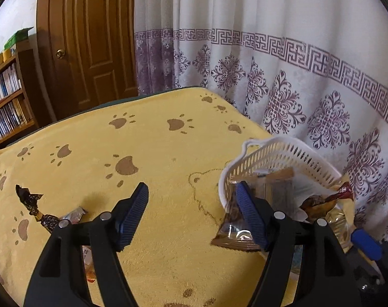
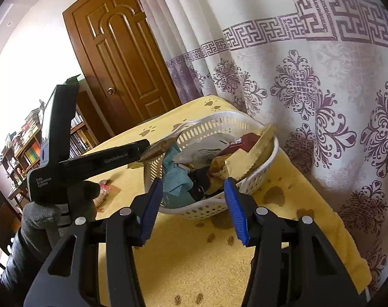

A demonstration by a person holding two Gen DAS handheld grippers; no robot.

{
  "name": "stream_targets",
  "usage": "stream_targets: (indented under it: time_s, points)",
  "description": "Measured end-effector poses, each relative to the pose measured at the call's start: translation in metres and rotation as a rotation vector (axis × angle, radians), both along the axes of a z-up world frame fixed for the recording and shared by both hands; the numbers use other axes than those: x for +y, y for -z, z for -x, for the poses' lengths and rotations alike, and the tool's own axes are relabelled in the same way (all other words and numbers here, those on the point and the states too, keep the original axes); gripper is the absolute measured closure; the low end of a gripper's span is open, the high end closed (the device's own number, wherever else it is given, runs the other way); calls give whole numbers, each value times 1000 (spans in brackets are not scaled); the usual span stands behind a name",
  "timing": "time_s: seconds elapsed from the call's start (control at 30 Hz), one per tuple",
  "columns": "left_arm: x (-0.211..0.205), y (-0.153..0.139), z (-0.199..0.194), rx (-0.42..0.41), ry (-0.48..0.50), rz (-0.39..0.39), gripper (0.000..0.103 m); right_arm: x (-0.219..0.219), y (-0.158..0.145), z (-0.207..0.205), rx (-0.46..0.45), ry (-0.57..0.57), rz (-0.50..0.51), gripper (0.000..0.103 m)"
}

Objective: Organize snacks
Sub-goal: 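Carry the chocolate bar pack over the basket and release it with the left tool, then move both tools back toward the remaining candies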

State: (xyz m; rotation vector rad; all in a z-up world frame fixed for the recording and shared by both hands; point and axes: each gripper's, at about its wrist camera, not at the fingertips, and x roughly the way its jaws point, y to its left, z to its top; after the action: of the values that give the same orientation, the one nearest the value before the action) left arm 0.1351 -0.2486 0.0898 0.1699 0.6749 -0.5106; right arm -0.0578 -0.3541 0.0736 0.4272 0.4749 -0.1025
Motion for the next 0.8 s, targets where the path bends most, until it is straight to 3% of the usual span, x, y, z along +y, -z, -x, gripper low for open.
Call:
stream_targets:
  time_s: [0.53,0.8]
  points:
    - [-40,12,-7,21,20,-47,32,-10,-3,8,-15,39,-7,51]
    - [-9,-5,-4,10,-20,38,32,-4,-5,8,-15,28,-2,51]
